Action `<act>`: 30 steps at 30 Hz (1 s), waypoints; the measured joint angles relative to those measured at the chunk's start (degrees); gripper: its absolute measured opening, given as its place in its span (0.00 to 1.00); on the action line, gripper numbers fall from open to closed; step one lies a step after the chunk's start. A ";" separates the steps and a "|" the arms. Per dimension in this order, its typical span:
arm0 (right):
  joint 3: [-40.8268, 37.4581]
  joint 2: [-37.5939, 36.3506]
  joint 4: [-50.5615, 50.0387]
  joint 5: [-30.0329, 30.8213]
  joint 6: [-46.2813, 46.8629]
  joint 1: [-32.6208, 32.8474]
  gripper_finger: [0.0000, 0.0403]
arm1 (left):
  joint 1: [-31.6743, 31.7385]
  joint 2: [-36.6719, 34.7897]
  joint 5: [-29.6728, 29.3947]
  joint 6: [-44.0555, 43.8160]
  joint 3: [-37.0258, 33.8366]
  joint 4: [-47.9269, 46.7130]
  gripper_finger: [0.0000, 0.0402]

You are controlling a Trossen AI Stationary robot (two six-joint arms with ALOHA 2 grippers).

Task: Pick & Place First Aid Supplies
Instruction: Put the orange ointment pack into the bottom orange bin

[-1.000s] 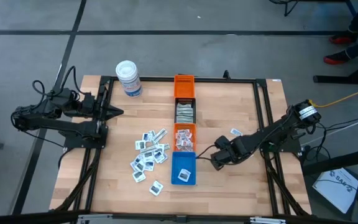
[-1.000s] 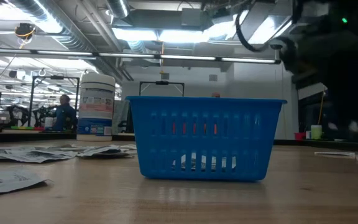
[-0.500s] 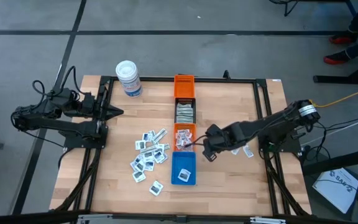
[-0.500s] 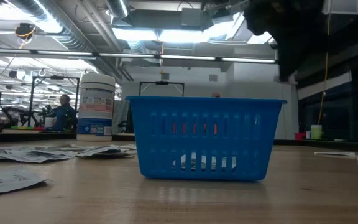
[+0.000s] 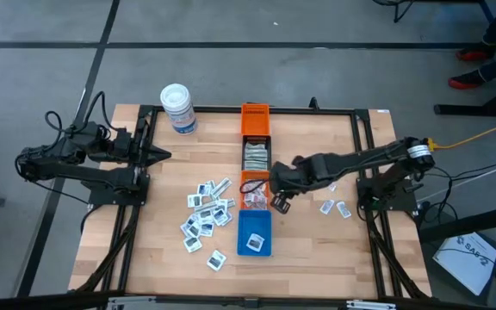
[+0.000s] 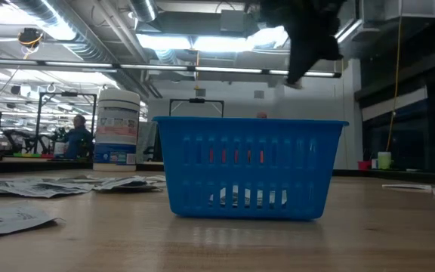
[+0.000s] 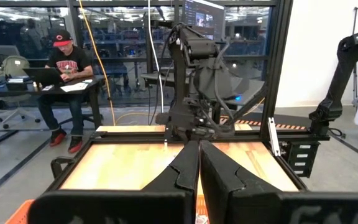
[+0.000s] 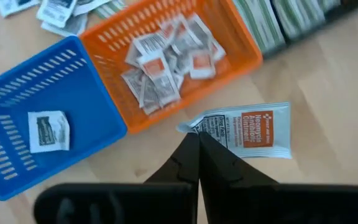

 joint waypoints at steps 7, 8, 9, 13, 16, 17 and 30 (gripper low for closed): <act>6.60 5.71 0.31 -0.61 -12.69 -1.91 0.01 | -0.02 0.02 -0.01 0.00 0.00 0.00 0.03; 7.23 6.50 0.35 -0.99 -13.99 -2.18 0.01 | -0.02 0.00 -0.01 -0.02 0.00 0.00 0.03; 7.83 7.22 0.46 -1.59 -15.24 -2.53 0.01 | -0.01 0.00 -0.01 -0.01 0.00 0.00 0.03; 9.10 9.87 1.85 -3.65 -19.30 -3.50 0.01 | 0.00 0.00 0.00 -0.02 0.00 0.00 0.03; 9.11 11.92 3.47 -5.15 -21.35 -4.00 0.01 | -0.01 0.01 0.01 -0.02 0.00 0.00 0.03; 9.11 12.65 3.66 -5.21 -21.85 -4.12 0.01 | -0.02 0.02 0.01 -0.02 0.00 0.00 0.03; 9.13 20.93 7.74 -5.33 -25.93 -4.67 0.01 | -0.02 0.02 0.01 0.00 0.00 0.00 0.02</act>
